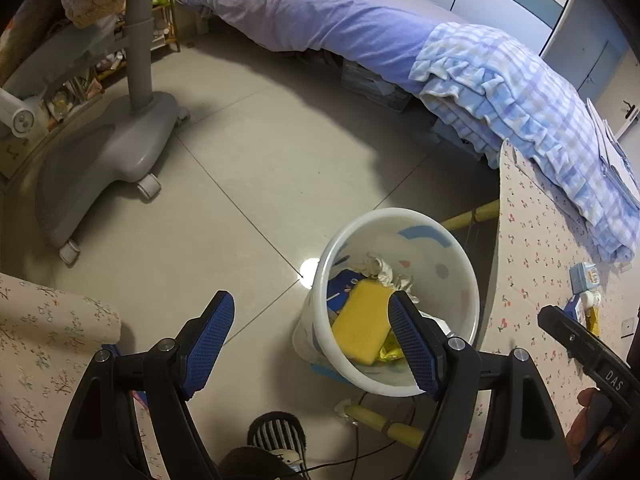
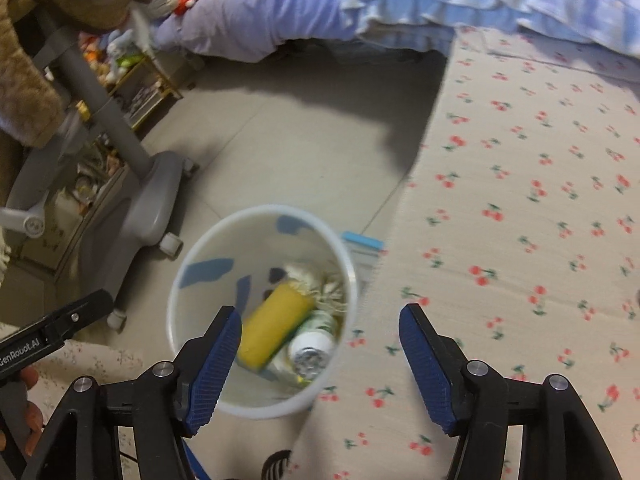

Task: Collect trash
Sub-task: 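Move both grippers back toward the remaining trash on the table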

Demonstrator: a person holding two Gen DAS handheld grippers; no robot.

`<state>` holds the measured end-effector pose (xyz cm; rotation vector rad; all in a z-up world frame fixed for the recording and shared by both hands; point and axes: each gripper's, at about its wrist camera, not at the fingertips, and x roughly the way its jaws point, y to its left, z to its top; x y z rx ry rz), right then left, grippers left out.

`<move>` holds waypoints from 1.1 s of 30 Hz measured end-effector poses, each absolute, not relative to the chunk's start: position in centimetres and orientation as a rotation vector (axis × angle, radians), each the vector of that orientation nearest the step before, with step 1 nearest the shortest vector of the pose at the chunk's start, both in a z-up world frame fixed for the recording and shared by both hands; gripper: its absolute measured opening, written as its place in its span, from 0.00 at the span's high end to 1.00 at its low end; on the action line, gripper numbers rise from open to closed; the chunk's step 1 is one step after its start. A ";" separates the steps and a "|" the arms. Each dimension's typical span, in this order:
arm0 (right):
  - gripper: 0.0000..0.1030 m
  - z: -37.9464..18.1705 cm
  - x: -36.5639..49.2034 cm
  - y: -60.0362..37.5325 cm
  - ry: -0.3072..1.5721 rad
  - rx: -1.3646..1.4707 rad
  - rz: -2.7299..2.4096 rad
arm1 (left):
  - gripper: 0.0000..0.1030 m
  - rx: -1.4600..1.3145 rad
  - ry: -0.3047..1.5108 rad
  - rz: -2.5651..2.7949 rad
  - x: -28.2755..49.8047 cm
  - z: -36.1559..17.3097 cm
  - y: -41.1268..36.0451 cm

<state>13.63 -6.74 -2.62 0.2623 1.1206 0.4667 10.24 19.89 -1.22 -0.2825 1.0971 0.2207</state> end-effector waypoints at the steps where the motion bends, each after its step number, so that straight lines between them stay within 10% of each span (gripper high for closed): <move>1: 0.32 -2.6 13.6 -7.1 1.123 0.265 0.458 | 0.21 -0.284 1.098 0.217 10.2 -1.3 19.7; 33: 0.25 -0.6 11.2 -27.4 1.108 0.359 0.151 | 0.12 -0.152 1.131 0.025 12.9 -1.5 5.1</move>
